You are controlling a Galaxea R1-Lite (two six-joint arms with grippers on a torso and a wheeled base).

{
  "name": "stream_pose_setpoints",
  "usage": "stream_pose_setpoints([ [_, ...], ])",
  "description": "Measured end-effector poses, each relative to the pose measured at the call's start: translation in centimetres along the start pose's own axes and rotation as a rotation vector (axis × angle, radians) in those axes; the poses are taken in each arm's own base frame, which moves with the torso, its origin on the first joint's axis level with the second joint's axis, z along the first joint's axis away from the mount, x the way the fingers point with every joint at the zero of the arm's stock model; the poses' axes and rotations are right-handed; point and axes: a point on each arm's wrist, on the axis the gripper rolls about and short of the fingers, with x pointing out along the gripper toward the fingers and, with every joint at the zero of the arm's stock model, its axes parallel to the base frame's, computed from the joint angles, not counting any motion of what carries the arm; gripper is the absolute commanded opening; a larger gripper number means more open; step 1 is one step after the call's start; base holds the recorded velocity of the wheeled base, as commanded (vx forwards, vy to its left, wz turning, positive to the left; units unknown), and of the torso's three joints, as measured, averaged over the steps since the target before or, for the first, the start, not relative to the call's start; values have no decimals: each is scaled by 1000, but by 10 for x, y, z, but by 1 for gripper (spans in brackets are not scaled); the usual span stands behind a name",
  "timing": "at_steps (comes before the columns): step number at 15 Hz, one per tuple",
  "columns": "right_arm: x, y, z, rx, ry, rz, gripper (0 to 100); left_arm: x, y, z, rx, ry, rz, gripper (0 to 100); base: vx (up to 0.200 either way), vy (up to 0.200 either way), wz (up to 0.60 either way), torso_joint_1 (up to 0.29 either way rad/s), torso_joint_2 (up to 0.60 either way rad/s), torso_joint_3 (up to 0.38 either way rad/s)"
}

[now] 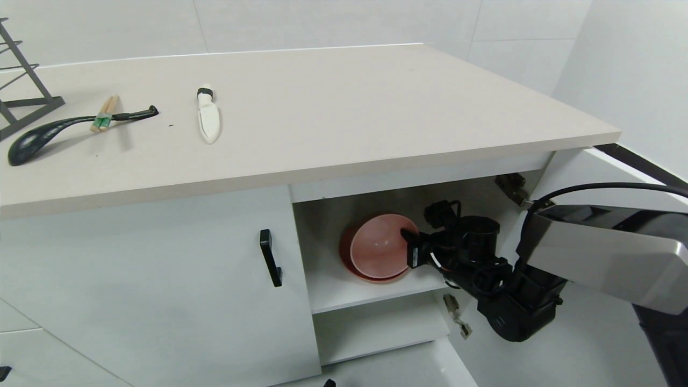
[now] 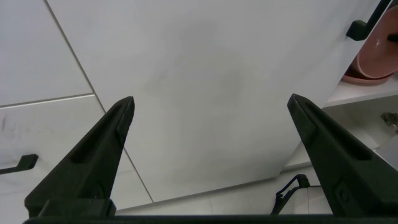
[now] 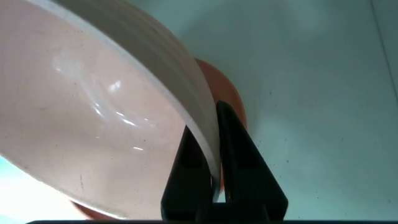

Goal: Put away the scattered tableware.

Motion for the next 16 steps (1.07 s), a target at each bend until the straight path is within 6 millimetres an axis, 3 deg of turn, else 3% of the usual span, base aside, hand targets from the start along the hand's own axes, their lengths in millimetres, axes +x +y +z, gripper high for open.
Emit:
stream_pose_setpoints([
  [1, 0, 0, 1, -1, -6, 0, 0, 0, 0, 0, 0, 0, 1, 100, 0, 0, 0, 0, 0, 0],
  [2, -1, 1, 2, -2, -12, 1, 100, 0, 0, 0, 0, 0, 0, 100, 0, 0, 0, 0, 0, 0],
  [11, -12, 6, 11, -12, -82, 21, 100, 0, 0, 0, 0, 0, 1, 100, 0, 0, 0, 0, 0, 0],
  [16, -60, 33, 22, -46, -91, 93, 100, 0, 0, 0, 0, 0, 1, 100, 0, 0, 0, 0, 0, 0],
])
